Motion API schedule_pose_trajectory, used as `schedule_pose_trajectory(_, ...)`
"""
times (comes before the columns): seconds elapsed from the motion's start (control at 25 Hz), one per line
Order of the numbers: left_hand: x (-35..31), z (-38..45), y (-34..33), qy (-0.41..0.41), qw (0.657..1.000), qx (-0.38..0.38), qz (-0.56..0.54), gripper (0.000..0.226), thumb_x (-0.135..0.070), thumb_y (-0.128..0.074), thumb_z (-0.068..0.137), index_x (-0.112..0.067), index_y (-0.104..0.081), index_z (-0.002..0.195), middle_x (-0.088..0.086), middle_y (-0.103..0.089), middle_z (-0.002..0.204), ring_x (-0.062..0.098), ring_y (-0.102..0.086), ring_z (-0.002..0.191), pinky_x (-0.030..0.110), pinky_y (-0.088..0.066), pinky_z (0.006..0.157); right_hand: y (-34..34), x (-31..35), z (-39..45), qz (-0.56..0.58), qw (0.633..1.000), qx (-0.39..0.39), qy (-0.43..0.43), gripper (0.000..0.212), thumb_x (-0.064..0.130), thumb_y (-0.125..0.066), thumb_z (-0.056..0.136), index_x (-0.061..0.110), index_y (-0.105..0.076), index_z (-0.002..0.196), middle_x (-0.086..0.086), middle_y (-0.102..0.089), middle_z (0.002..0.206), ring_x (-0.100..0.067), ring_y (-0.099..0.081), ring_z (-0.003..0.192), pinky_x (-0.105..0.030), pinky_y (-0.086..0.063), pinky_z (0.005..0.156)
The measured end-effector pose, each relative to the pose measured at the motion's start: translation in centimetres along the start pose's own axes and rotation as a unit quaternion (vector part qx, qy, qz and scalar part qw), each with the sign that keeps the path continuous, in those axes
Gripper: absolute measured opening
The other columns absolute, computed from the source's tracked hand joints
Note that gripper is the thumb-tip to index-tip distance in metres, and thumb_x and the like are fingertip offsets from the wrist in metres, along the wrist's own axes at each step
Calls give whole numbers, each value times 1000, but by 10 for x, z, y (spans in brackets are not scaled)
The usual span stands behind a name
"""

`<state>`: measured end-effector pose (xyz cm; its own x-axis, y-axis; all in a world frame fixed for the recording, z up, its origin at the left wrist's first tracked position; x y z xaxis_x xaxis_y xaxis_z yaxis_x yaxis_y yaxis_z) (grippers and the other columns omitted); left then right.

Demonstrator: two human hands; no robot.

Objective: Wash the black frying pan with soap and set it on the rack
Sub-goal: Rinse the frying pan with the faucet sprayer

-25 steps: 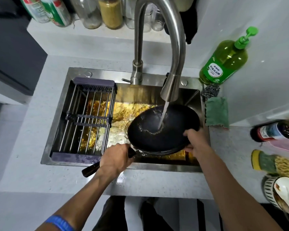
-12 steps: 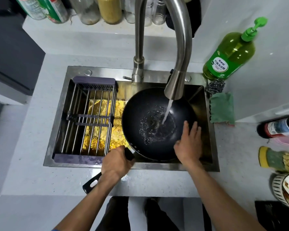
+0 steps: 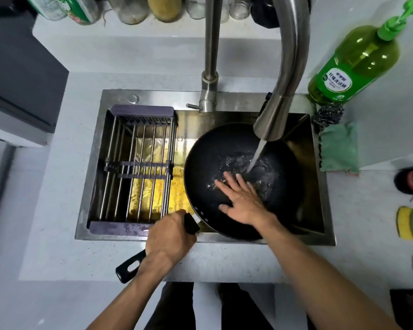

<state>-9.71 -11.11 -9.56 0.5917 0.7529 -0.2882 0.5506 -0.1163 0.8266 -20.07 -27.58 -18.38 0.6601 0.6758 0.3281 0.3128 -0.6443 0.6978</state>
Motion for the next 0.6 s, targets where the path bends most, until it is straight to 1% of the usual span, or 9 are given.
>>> schedule_pose_trajectory(0.12, 0, 7, -1, 12, 1000, 18, 0, 26, -33, -74, 75, -24, -63, 97, -5, -71, 87, 15, -61, 71, 24, -47, 59, 22, -45, -16, -36, 993, -4, -115, 78, 46, -52, 97, 33, -6, 159, 0, 9, 167, -26, 5, 154, -48, -8, 124)
schedule_pose_trajectory(0.2, -6, 14, -6, 4, 999, 51, -17, 28, -34, -73, 74, -24, -62, 98, -6, -70, 87, 15, -64, 75, 25, -49, 60, 28, -40, -26, -7, 994, 48, -103, 56, 42, -53, 96, 29, -40, 149, -2, -29, 161, -28, -28, 147, -44, -32, 116)
schedule_pose_trajectory(0.24, -10, 18, -9, 1, 996, 78, -40, 28, -32, -73, 73, -24, -61, 97, -7, -70, 86, 14, -64, 75, 25, -49, 60, 33, -32, -32, 23, 994, 61, -88, 37, 44, -52, 97, 29, -59, 130, -1, -53, 143, -26, -48, 133, -42, -43, 106)
schedule_pose_trajectory(0.28, -11, 23, -13, 2, 991, 112, -71, 29, -30, -75, 72, -23, -61, 96, -7, -70, 86, 13, -65, 75, 27, -51, 60, 42, -24, -40, 33, 996, 58, -65, 27, 47, -48, 98, 29, -68, 104, 2, -66, 116, -23, -60, 113, -39, -49, 94)
schedule_pose_trajectory(0.32, -11, 27, -17, 7, 982, 150, -112, 28, -26, -77, 70, -21, -63, 94, -5, -71, 85, 15, -66, 77, 30, -54, 63, 53, -15, -51, 14, 999, 37, -29, 33, 49, -44, 99, 27, -64, 85, 6, -67, 92, -20, -64, 95, -37, -52, 86)
schedule_pose_trajectory(0.4, -12, 32, -20, 25, 955, 218, -198, 28, -20, -79, 70, -16, -66, 94, 3, -73, 87, 19, -68, 84, 38, -56, 76, 82, -6, -73, -79, 994, -65, 31, 40, 49, -37, 102, 27, -56, 74, 9, -62, 74, -16, -62, 76, -38, -50, 84)
schedule_pose_trajectory(0.48, -15, 30, -21, 29, 937, 272, -219, 34, -23, -77, 75, -13, -63, 104, 4, -71, 82, 19, -66, 83, 39, -56, 78, 104, 3, -90, -131, 966, -197, 102, 43, 44, -33, 103, 23, -64, 80, 8, -67, 78, -16, -62, 81, -42, -42, 99)
schedule_pose_trajectory(0.52, -18, 28, -20, 22, 937, 288, -194, 35, -29, -75, 78, -15, -59, 106, 2, -68, 75, 17, -64, 77, 35, -53, 72, 110, 4, -95, -137, 951, -248, 123, 42, 42, -34, 102, 23, -69, 89, 7, -70, 88, -17, -62, 93, -43, -36, 107)
schedule_pose_trajectory(0.6, -23, 24, -19, 24, 939, 304, -157, 33, -40, -70, 77, -25, -51, 100, 0, -61, 70, 14, -58, 69, 33, -49, 68, 116, -2, -98, -118, 938, -293, 141, 35, 40, -43, 98, 22, -70, 112, 5, -67, 117, -21, -53, 124, -48, -28, 116)
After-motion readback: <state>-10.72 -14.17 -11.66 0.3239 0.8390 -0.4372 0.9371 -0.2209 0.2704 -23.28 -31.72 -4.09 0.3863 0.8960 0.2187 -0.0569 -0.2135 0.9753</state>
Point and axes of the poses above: each hand's wrist, its own z-axis towards the middle knuckle, its own y-axis out of the back of the hand, x = y × z, the point moved 7 cm from there along z, towards the middle knuckle
